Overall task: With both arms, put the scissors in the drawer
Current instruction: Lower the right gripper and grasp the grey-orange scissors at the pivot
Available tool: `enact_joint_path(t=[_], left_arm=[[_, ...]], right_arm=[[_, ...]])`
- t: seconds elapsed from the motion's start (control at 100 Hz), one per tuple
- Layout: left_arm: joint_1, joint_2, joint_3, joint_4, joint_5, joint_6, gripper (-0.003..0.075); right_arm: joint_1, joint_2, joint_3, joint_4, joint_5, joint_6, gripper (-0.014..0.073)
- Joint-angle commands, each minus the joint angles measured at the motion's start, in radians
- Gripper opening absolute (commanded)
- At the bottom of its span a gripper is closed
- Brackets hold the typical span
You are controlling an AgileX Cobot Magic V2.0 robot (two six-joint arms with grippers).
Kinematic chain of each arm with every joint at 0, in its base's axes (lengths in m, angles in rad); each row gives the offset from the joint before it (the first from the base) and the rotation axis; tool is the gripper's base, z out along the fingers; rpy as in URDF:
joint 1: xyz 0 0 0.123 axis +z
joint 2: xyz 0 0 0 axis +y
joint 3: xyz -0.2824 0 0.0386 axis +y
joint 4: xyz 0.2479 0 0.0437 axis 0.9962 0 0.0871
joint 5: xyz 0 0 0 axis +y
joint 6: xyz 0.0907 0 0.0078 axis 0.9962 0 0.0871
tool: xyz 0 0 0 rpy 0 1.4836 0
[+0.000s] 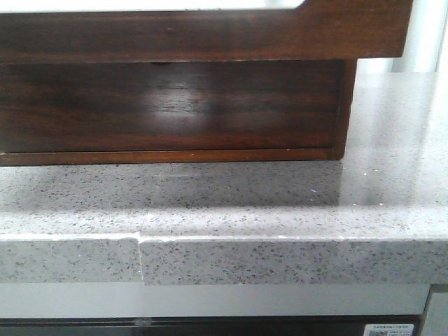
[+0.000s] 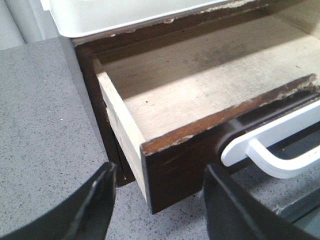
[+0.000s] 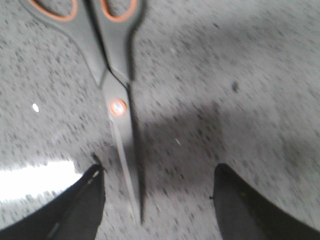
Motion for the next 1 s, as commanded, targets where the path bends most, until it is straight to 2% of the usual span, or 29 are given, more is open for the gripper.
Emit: enact_joint_path(t=[0.0,0.22,0.59,0.79,0.88,0.99], left_arm=[[-0.007,0.006,-0.033,-0.036,-0.081,-0.01,0.0365],[-0.007,0.006,-0.031,-0.036,-0.088,-0.01,0.0365],[-0.007,0.008,-0.017,-0.036,-0.097,-0.01,0.0365],[-0.007,0.008,-0.017,-0.036,-0.097,-0.01,0.0365],[-0.007,0.008,-0.017,-0.036,-0.097,-0.01,0.0365],[-0.007,0.008,-0.017,-0.036,-0.097,-0.01,0.0365]], right_arm=[[-0.001,0.026,-0.071,0.029,-0.009,-0.036,0.0386],[-0.001,0.153,-0.168,0.108,0.034,-0.114,0.0386],[0.003,0.31,-0.297,0.117,0.161,-0.183,0.0386],[0.037,0.333,-0.32,0.124,0.179,-0.215,0.0383],[0.045,0.336,-0.32,0.122,0.181,-0.228,0.0335],[0.045,0.336,-0.32,0.122,0.187,-0.229,0.0237]])
